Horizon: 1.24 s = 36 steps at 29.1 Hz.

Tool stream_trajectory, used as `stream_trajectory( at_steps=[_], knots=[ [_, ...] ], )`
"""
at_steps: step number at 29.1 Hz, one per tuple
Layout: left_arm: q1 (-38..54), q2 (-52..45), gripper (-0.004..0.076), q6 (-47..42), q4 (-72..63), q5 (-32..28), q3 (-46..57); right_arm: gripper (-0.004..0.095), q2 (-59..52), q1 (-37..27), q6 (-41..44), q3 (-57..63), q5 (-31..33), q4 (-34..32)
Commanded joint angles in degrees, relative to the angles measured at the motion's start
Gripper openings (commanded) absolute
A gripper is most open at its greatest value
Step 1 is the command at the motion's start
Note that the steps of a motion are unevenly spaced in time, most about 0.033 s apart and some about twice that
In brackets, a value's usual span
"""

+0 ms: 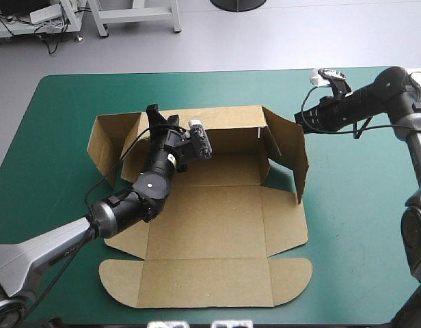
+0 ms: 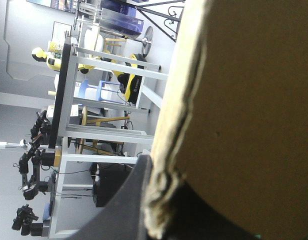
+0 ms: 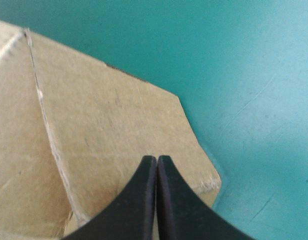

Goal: Fold the box

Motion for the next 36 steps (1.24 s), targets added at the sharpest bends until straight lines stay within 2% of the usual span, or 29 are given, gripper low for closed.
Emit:
stream_trajectory(
  at_steps=[1, 3, 7, 12, 17, 23, 25, 29, 36],
  knots=[
    [-0.3, -2.0, -0.0010, -1.4, 1.9, 2.5, -1.6, -0.0005, -5.6, 0.1, -4.7, 3.4, 1.4, 2.8],
    [-0.3, -2.0, -0.0010, -1.4, 1.9, 2.5, -1.6, -0.0005, -6.7, 0.1, -8.4, 6.3, 0.6, 5.1],
    [-0.3, -2.0, -0.0010, -1.4, 1.9, 2.5, -1.6, -0.0005, -8.2, 0.1, -18.0, 12.1, -4.7, 12.2],
    [-0.3, -2.0, -0.0010, -1.4, 1.9, 2.5, -1.6, -0.0004, -8.3, 0.2, -31.3, 18.5, -5.0, 19.2],
    [-0.3, -2.0, -0.0010, -1.4, 1.9, 2.1, -1.6, 0.0087, -8.3, 0.2, -36.5, 20.7, -7.8, 18.9],
    [-0.3, -2.0, -0.0010, -0.9, 1.9, 2.0, -1.6, 0.0375, -8.3, 0.2, -42.3, 20.7, -6.7, 18.9],
    [-0.3, -2.0, -0.0010, -0.9, 1.9, 2.0, -1.6, 0.0432, -8.3, 0.2, -44.4, 20.7, -5.4, 18.9],
    [-0.3, -2.0, -0.0010, -0.9, 1.9, 2.0, -1.6, 0.0439, -8.3, 0.2, -46.4, 20.7, -2.1, 18.9],
    [-0.3, -2.0, -0.0010, 2.4, 1.9, 0.8, -1.6, 0.0446, -8.3, 0.9, -50.8, 20.7, -2.9, 22.4]
  ],
)
